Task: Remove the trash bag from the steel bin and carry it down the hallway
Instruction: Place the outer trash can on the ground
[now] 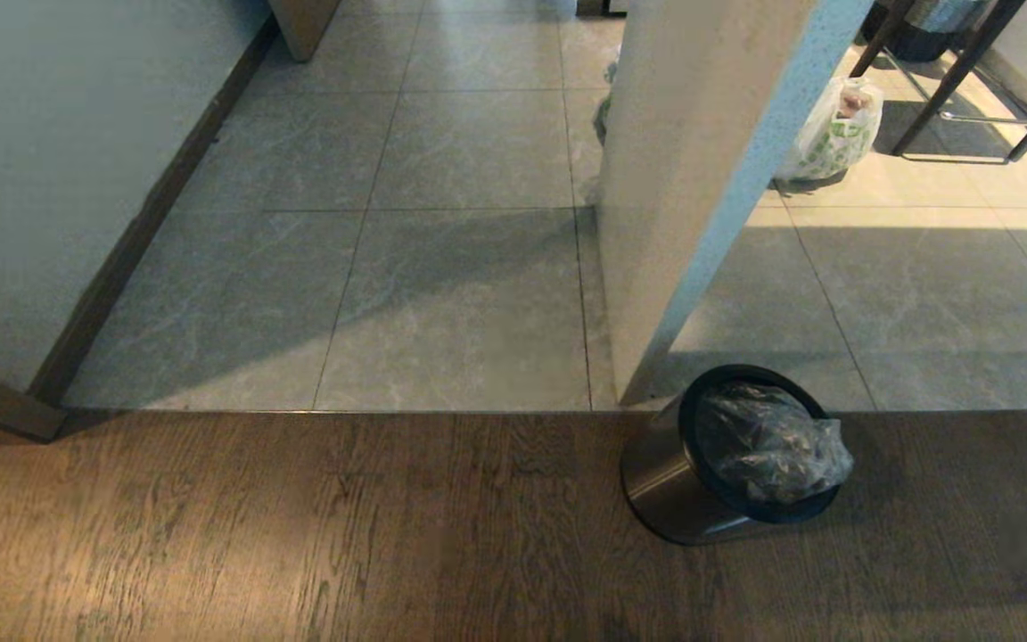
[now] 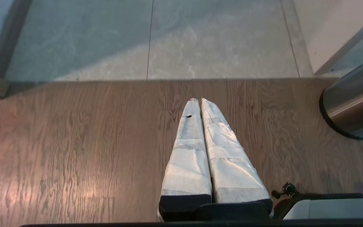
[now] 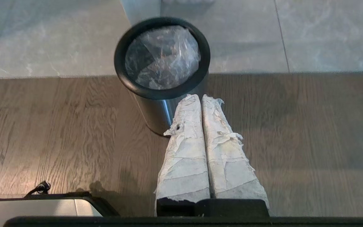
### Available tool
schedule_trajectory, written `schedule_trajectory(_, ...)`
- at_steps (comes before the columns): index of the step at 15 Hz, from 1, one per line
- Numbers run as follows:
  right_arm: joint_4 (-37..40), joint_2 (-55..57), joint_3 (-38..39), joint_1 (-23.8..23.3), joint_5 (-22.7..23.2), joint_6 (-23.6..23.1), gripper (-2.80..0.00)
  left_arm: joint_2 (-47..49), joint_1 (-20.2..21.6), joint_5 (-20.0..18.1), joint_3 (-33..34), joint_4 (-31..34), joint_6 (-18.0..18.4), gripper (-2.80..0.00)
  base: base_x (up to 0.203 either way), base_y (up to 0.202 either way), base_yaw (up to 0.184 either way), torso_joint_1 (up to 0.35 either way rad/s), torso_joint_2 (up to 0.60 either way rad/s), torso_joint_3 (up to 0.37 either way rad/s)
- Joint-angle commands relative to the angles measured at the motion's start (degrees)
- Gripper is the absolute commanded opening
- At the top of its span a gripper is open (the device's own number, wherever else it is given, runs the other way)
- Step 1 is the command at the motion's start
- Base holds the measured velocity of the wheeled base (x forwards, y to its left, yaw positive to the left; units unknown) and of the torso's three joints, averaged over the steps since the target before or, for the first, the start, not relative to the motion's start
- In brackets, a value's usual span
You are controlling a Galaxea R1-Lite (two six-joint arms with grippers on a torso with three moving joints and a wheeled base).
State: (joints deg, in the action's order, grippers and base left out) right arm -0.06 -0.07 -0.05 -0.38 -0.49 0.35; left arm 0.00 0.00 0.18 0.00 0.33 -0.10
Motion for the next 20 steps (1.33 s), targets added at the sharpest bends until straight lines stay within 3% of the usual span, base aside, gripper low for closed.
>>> schedule_trajectory(1, -0.2, -0.1, 0.1, 0.0, 0.0, -0.2, -2.80, 0.0, 0.0, 0.0, 0.0, 0.0, 0.0, -2.80, 0.000, 0.000, 0.000, 0.002, 0.00, -0.202)
schedule_trajectory(4, 0.2, -0.1, -0.6, 0.0, 0.0, -0.1, -2.80, 0.0, 0.0, 0.0, 0.0, 0.0, 0.0, -2.80, 0.000, 0.000, 0.000, 0.002, 0.00, -0.088)
schedule_trajectory(7, 6.5, 7.1, -12.2, 0.0, 2.1, 0.0, -2.80, 0.0, 0.0, 0.0, 0.0, 0.0, 0.0, -2.80, 0.000, 0.000, 0.000, 0.003, 0.00, -0.009)
schedule_trajectory(10, 19.5, 25.6, -30.0, 0.0, 8.3, 0.0, -2.80, 0.0, 0.0, 0.0, 0.0, 0.0, 0.0, -2.80, 0.000, 0.000, 0.000, 0.000, 0.00, 0.000)
schedule_trajectory(13, 26.5, 47.2, -39.9, 0.7, 15.6, -0.2, -2.80, 0.0, 0.0, 0.0, 0.0, 0.0, 0.0, -2.80, 0.000, 0.000, 0.000, 0.000, 0.00, 0.000)
schedule_trajectory(18, 22.4, 78.5, -47.5, 6.5, 22.5, -0.1, -2.80, 0.0, 0.0, 0.0, 0.0, 0.0, 0.0, -2.80, 0.000, 0.000, 0.000, 0.000, 0.00, 0.000)
schedule_trajectory(19, 21.1, 83.5, -48.9, 7.6, 23.3, 0.0, 0.00, 0.0, 0.0, 0.0, 0.0, 0.0, 0.0, -2.80, 0.000, 0.000, 0.000, 0.000, 0.00, 0.000)
schedule_trajectory(20, 19.7, 88.2, -50.1, 9.3, 23.9, -0.1, 0.00, 0.0, 0.0, 0.0, 0.0, 0.0, 0.0, -2.80, 0.000, 0.000, 0.000, 0.000, 0.00, 0.000)
